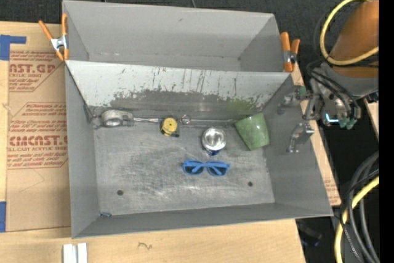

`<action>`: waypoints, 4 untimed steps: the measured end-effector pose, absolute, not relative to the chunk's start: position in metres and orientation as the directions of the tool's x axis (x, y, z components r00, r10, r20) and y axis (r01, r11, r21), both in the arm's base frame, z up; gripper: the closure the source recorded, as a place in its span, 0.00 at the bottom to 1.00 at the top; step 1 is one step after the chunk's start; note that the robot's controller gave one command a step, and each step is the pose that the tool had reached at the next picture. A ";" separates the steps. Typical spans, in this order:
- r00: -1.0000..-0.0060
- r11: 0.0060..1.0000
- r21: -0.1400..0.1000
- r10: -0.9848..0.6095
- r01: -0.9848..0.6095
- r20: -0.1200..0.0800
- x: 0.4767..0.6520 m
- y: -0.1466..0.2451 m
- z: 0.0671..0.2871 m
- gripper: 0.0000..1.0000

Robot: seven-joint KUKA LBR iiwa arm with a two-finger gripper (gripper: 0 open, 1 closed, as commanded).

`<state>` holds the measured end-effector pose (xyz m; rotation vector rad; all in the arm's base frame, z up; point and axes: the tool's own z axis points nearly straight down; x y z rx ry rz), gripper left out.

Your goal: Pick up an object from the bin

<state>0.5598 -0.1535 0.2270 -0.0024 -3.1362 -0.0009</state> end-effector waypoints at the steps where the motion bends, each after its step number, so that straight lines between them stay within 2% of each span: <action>1: -0.979 0.979 0.005 0.202 0.202 -0.009 0.564 -0.105 0.118 0.00; 2: -0.970 0.970 0.007 0.244 0.244 -0.015 0.568 -0.105 0.114 0.00; 3: -0.996 0.996 0.002 -0.093 -0.093 0.000 0.531 -0.016 0.122 0.00; 4: -1.000 1.000 0.001 0.009 0.009 -0.003 0.517 -0.023 0.075 0.00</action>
Offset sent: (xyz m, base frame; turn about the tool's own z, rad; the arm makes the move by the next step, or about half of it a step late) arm 0.0005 0.0494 -0.1255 0.2076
